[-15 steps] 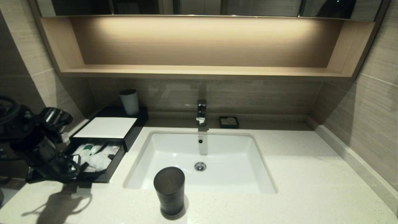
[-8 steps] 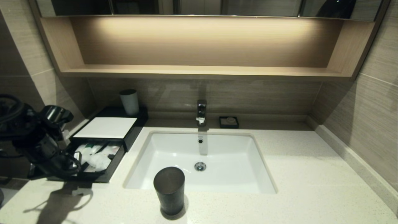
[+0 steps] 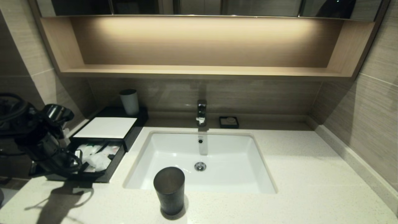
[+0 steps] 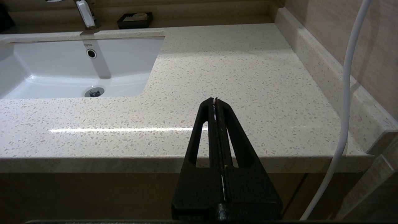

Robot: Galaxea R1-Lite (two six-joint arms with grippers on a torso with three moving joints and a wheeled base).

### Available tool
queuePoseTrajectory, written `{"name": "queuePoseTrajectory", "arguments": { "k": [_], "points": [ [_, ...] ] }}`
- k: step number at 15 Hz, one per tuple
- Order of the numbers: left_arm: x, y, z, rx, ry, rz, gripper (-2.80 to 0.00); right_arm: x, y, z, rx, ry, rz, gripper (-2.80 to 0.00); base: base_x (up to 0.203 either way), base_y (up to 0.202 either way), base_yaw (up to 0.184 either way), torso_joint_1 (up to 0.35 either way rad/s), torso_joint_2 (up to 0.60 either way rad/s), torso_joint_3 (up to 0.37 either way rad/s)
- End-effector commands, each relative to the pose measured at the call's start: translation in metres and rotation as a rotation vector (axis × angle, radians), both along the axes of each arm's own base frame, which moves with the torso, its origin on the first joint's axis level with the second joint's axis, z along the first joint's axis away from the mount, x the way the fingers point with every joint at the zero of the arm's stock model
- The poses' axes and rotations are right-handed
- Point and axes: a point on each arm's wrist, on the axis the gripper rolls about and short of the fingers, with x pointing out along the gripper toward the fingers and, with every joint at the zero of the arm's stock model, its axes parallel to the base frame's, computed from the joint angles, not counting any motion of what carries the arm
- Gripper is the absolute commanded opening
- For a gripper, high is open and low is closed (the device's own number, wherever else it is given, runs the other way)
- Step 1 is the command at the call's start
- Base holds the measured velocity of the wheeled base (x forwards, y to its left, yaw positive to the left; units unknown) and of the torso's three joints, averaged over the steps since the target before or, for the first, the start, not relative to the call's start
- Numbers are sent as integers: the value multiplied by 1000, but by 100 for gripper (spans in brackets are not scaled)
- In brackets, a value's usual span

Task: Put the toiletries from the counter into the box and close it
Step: Place the bathroom toiletry into the drawer

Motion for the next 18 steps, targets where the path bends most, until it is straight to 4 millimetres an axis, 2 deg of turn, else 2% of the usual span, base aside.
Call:
{"name": "queuePoseTrajectory", "arguments": {
  "k": [1,12,18],
  "points": [
    [3,1,0,0,-1,3,-280,0,0,0,0,1,0,-280,0,0,0,0,0,0],
    [15,3,-6,-1,-18,14,-280,0,0,0,0,1,0,-280,0,0,0,0,0,0],
    [22,4,9,12,-79,39,-280,0,0,0,0,1,0,-280,0,0,0,0,0,0]
  ]
}}
